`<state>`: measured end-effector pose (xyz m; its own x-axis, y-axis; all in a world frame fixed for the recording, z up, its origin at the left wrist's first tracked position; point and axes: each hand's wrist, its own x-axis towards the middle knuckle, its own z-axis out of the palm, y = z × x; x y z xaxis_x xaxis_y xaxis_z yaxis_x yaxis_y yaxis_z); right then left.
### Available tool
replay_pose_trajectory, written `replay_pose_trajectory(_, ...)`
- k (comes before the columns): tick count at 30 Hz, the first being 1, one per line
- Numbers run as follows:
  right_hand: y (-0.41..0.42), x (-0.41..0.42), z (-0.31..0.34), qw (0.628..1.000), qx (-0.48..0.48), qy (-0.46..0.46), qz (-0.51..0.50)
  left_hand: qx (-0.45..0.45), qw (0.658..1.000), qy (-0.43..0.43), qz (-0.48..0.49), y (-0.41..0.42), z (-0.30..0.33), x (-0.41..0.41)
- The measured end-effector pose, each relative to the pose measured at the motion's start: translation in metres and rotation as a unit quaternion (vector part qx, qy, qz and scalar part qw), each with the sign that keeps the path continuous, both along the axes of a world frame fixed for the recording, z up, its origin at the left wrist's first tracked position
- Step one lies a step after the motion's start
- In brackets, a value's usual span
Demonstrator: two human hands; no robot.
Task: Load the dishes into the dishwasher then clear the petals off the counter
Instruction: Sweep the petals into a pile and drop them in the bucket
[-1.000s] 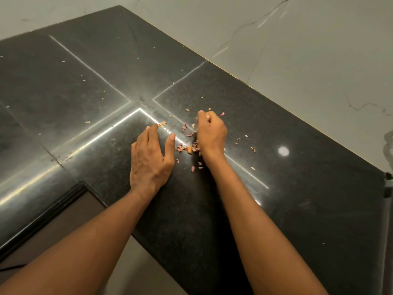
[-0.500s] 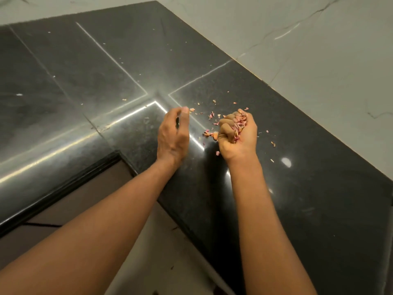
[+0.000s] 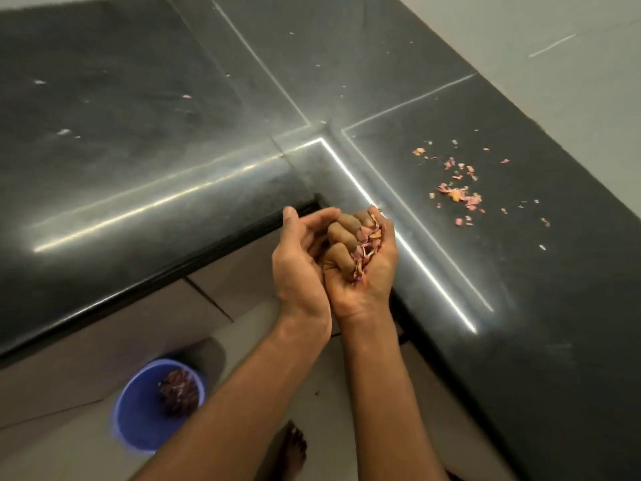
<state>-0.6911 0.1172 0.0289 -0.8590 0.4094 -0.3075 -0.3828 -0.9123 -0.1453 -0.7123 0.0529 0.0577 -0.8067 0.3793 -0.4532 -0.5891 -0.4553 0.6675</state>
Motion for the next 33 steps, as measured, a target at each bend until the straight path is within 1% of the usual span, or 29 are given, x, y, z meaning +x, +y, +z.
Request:
replay_pose_trajectory(4,-0.073,-0.007,-0.021,0.999,-0.043,0.009,0.031,-0.004,0.999,-0.027,0.022,-0.069,-0.020,-0.012)
replay_pose_trajectory(10,-0.173,-0.025,-0.057,0.996,-0.048,-0.027,0.066,-0.083,0.994,-0.034,0.062,-0.164,-0.060,-0.024)
replay_pose_trajectory(14,-0.230,-0.026,-0.092,0.993,-0.062,-0.048,0.091,-0.118,0.990,-0.046,0.064,-0.215,-0.092,-0.024)
replay_pose_trajectory(19,-0.286,-0.021,-0.134,0.986,-0.081,-0.111,0.098,-0.149,0.984,-0.083,0.049,-0.267,-0.137,-0.022)
replay_pose_trajectory(23,-0.324,-0.020,-0.170,0.983,-0.111,-0.109,0.094,-0.127,0.981,-0.135,0.065,-0.294,-0.168,-0.021)
replay_pose_trajectory(26,-0.345,-0.020,-0.206,0.980,-0.128,-0.122,0.097,-0.183,0.970,-0.152,0.051,-0.317,-0.210,-0.023)
replay_pose_trajectory(30,-0.369,-0.020,-0.268,0.967,-0.150,-0.177,0.103,-0.223,0.959,-0.168,0.041,-0.349,-0.283,-0.026)
replay_pose_trajectory(33,-0.390,-0.021,-0.321,0.946,-0.139,-0.266,0.119,-0.245,0.944,-0.218,0.044,-0.362,-0.319,-0.029)
